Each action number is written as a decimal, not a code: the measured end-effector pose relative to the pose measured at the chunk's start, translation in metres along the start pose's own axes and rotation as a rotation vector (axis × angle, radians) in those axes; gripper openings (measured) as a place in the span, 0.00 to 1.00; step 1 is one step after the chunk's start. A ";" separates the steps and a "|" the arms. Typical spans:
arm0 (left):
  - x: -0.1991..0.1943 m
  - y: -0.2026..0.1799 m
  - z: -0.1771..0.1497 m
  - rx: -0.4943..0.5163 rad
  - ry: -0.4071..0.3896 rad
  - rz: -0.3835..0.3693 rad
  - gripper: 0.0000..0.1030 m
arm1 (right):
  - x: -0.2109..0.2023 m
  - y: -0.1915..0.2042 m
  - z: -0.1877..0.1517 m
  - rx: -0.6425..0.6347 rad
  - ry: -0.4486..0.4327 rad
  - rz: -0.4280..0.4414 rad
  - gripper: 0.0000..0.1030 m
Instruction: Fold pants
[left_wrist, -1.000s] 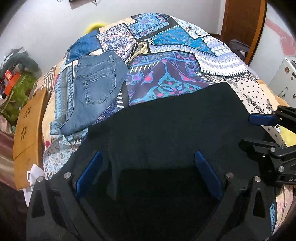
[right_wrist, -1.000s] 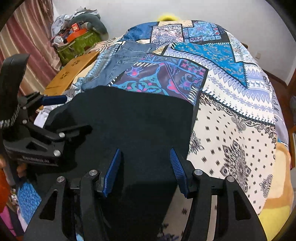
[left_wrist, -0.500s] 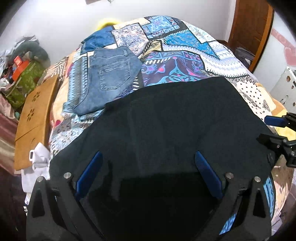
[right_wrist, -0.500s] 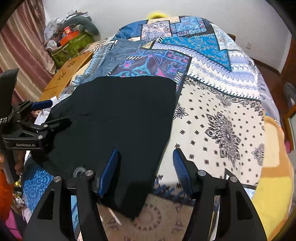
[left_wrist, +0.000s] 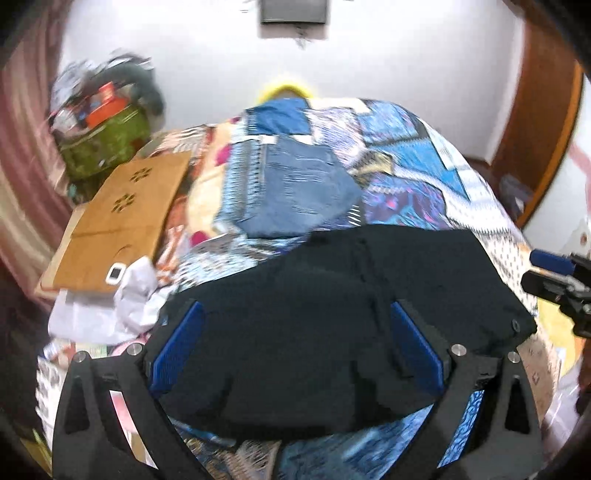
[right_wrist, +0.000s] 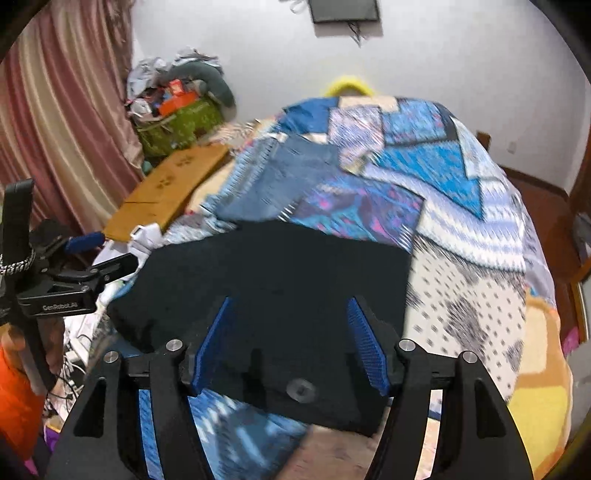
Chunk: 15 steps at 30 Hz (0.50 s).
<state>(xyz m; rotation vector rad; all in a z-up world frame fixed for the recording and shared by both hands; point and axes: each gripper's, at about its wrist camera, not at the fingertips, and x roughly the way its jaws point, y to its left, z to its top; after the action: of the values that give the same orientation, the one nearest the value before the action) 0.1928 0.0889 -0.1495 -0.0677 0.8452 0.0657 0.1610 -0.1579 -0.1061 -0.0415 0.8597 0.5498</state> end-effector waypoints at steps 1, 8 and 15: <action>-0.003 0.010 -0.003 -0.023 0.001 0.000 0.98 | 0.005 0.006 0.001 -0.008 0.001 0.006 0.60; 0.001 0.073 -0.038 -0.171 0.085 0.014 0.98 | 0.053 0.039 -0.005 -0.058 0.083 0.018 0.60; 0.020 0.101 -0.081 -0.300 0.205 -0.074 0.98 | 0.081 0.045 -0.029 -0.094 0.152 -0.009 0.61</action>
<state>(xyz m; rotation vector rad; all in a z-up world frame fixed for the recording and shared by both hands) 0.1374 0.1833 -0.2216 -0.3924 1.0324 0.1173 0.1614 -0.0911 -0.1758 -0.1748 0.9801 0.5841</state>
